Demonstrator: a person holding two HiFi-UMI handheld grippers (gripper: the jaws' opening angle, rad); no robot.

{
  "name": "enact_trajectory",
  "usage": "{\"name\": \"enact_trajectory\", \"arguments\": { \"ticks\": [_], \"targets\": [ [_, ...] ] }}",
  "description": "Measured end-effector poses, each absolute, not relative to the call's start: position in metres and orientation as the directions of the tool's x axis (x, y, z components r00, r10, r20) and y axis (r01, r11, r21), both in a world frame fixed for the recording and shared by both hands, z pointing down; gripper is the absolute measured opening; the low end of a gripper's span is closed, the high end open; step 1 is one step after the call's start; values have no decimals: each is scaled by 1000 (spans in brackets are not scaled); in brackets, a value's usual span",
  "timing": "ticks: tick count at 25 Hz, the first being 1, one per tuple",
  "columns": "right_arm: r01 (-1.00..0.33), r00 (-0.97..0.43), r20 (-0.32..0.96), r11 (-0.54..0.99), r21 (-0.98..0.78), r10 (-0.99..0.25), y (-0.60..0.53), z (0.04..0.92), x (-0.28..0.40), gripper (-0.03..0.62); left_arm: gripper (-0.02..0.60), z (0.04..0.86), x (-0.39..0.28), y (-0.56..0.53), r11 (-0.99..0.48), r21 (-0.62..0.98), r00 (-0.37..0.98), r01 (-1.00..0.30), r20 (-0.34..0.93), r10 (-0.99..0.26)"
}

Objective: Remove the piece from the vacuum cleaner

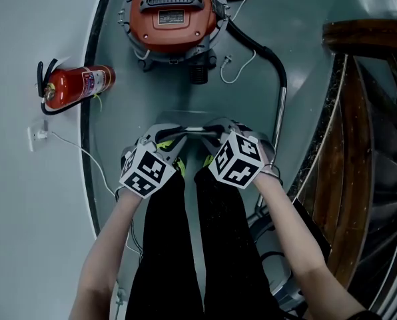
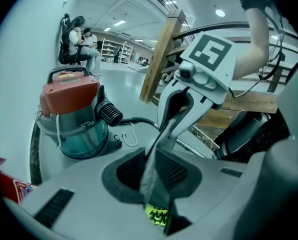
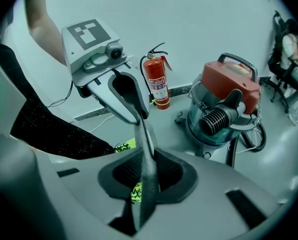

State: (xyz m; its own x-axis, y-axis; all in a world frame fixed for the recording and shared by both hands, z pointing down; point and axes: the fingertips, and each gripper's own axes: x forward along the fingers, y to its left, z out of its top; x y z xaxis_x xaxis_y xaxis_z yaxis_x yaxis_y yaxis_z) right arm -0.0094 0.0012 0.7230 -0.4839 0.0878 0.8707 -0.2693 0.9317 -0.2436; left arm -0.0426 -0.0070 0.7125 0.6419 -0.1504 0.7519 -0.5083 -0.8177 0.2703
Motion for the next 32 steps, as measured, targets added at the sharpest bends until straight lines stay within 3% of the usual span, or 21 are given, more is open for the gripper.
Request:
{"name": "enact_trajectory", "arguments": {
  "ticks": [12, 32],
  "targets": [
    [-239, -453, 889, 952, -192, 66, 0, 755, -7, 66, 72, 744, -41, -6, -820, 239, 623, -520, 763, -173],
    [-282, -485, 857, 897, -340, 172, -4, 837, -13, 69, 72, 829, -47, -7, -745, 346, 615, -570, 781, -108]
  ]
}}
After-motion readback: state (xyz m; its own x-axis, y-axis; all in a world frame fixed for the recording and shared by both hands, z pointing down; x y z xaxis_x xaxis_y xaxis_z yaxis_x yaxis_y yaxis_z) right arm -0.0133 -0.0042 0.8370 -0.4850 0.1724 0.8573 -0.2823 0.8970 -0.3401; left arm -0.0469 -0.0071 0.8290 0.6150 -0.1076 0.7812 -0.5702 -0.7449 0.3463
